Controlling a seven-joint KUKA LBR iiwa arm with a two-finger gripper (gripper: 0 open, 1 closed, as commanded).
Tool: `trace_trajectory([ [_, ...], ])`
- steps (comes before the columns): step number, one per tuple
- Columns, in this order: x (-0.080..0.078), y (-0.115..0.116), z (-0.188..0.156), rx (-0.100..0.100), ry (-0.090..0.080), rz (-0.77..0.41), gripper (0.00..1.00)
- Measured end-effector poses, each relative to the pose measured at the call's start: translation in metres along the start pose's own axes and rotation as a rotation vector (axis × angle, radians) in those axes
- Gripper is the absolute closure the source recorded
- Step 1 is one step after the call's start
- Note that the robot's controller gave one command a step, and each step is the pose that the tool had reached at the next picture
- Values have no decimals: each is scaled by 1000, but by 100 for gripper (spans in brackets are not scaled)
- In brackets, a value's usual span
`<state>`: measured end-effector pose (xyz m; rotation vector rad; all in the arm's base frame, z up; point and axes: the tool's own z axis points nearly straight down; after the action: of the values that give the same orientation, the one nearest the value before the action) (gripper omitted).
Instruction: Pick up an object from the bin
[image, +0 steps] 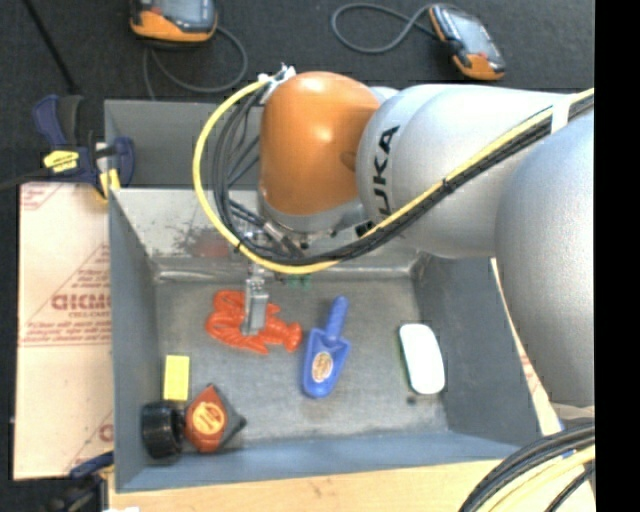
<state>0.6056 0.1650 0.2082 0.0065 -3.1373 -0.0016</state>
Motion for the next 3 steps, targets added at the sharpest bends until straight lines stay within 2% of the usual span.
trace_trajectory([
  [1, -1, -1, -5, -1, -6, 3, 0],
  [2, 19, -11, 13, 0, -13, -93, 0],
  [3, 25, -26, 40, 0, -6, -132, 0],
])
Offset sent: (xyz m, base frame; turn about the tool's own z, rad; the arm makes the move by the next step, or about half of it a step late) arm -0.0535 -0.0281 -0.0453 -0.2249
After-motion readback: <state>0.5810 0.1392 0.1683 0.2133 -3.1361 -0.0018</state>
